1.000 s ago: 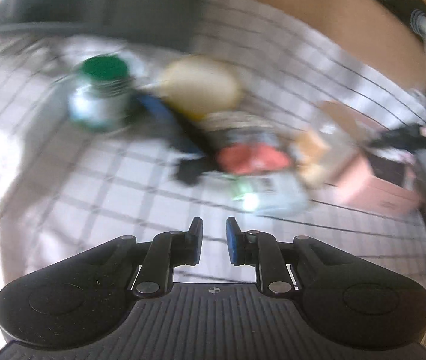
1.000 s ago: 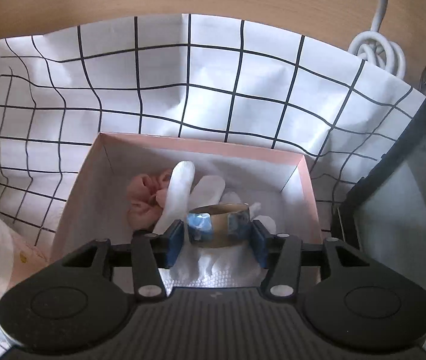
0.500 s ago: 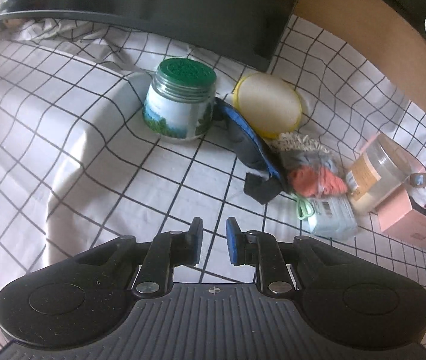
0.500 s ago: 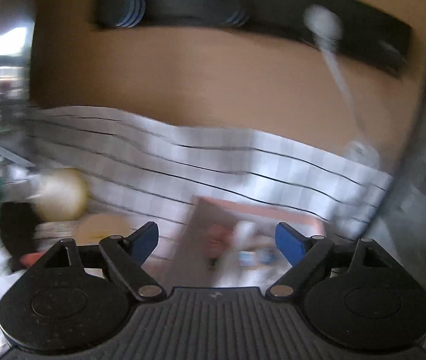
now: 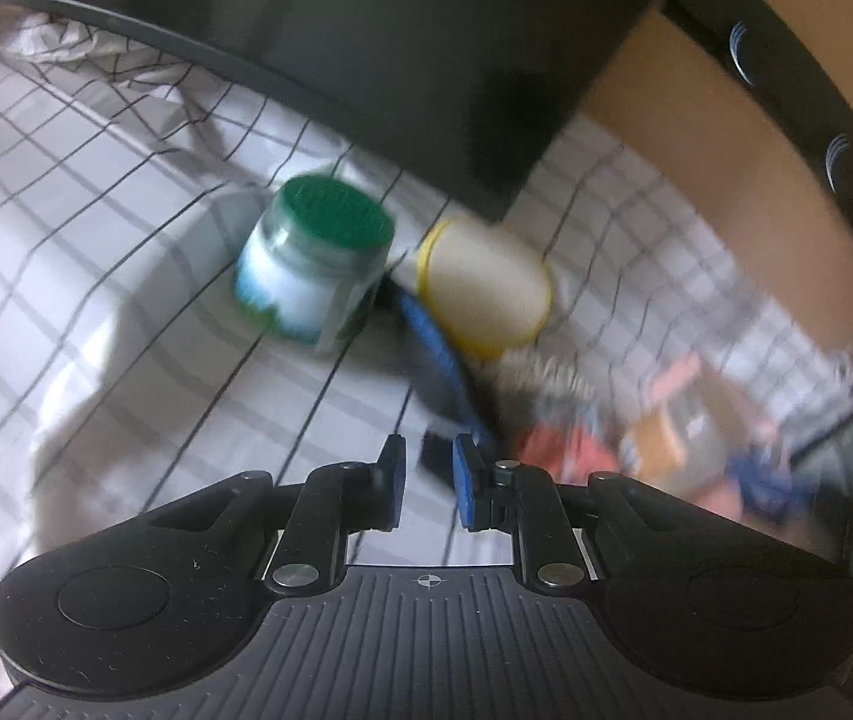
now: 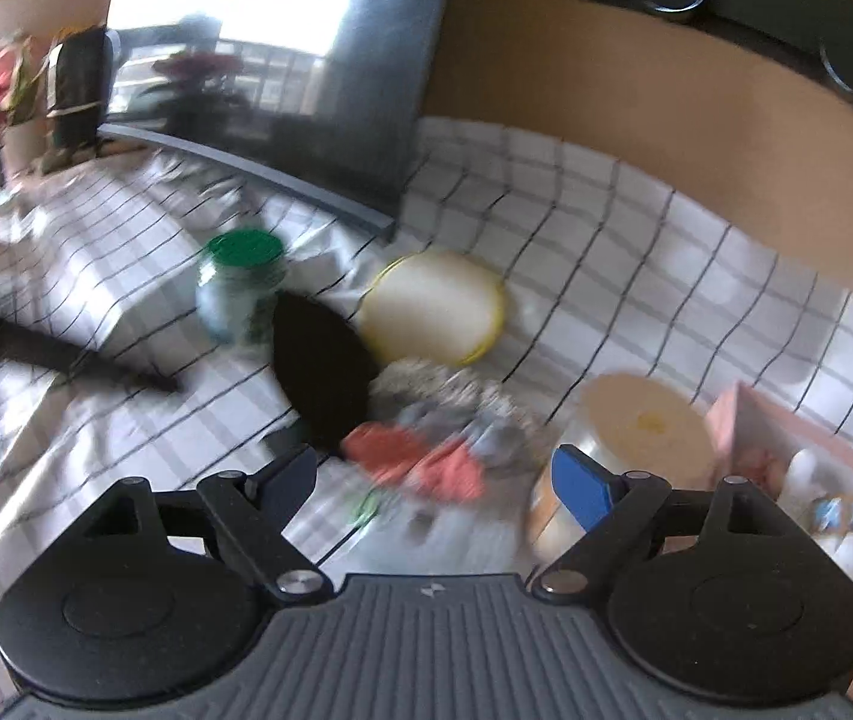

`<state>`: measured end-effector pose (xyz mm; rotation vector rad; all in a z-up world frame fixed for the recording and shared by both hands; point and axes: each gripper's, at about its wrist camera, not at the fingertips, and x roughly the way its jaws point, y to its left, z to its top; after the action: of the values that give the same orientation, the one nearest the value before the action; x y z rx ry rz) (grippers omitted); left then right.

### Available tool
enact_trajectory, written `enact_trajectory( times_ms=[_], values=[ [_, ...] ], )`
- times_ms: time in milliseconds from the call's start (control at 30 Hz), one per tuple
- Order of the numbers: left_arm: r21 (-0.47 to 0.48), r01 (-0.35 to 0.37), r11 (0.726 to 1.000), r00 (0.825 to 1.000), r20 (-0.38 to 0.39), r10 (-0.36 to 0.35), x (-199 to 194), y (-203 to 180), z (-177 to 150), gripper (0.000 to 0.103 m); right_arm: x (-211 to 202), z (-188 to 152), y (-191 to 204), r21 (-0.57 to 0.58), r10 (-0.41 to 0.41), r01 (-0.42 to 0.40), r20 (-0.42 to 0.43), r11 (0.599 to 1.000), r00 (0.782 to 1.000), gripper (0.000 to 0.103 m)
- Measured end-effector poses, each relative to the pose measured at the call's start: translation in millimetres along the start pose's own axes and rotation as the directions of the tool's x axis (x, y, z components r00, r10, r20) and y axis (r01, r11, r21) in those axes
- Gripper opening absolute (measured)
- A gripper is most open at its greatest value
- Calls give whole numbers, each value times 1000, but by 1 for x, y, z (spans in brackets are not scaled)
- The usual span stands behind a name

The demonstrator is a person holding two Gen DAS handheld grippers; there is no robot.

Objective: Organize soft objects

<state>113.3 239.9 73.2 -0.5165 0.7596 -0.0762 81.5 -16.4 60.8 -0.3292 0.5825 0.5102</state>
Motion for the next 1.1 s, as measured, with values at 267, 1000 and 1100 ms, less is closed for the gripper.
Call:
enact_trajectory(
  times_ms=[267,1000,1100],
  values=[
    [1,-145,989,989,32,145,62,-22,24,19,-11,-48,-2,56,-26,31,-81,998,996,86],
    [71,-34,997,999,-15,35,50,5,4,20,0,25,-25,194,12,-17,26,981,1000,86],
    [112,-39,993,999,18,37,22,17,2,20,39,65,-41,306,51,-47,-6,951,999,86]
  ],
)
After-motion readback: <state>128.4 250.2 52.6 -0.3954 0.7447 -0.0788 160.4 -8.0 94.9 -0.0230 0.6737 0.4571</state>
